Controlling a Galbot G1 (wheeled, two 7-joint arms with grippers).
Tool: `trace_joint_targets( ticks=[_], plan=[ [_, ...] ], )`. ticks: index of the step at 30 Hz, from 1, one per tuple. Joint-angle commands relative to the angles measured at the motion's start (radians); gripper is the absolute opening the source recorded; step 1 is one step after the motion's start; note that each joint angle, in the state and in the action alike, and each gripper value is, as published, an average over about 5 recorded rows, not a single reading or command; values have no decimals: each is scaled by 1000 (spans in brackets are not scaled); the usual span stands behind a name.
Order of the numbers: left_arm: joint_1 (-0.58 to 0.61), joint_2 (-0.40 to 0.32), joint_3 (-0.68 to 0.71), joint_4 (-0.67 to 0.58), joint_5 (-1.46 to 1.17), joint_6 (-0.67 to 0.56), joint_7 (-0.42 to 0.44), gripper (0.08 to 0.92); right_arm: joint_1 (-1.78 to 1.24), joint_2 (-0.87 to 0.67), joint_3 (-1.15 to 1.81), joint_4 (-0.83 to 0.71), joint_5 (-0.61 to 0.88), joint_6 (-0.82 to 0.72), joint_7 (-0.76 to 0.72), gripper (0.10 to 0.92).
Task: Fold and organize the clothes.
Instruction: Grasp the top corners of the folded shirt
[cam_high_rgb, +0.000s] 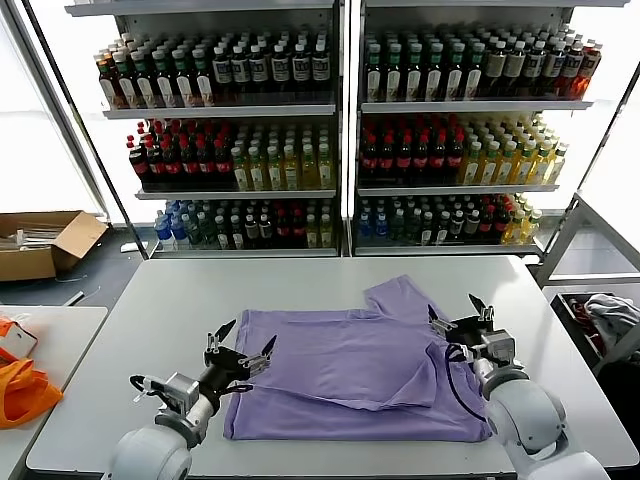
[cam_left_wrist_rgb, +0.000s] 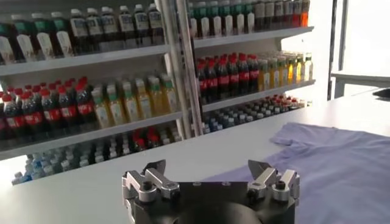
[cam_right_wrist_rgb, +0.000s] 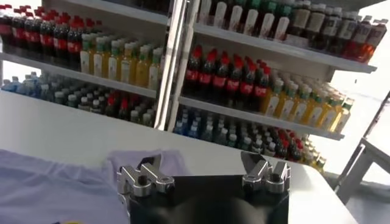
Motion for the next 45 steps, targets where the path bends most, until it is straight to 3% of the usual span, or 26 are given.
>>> trace_joint_targets(
  ticks=[1,15,45],
  plan=[
    [-317,62,122,333,-102,58,-9,823,302,42,-129,-320,22,-17,-24,823],
    [-404,51,145,471,-150,78,-48,823,359,221,-124,-476,-23,20,-12,823],
    [-451,33,188,501,-265,115,-62,823,432,312,-69,-704,-43,59,-28,823]
  ],
)
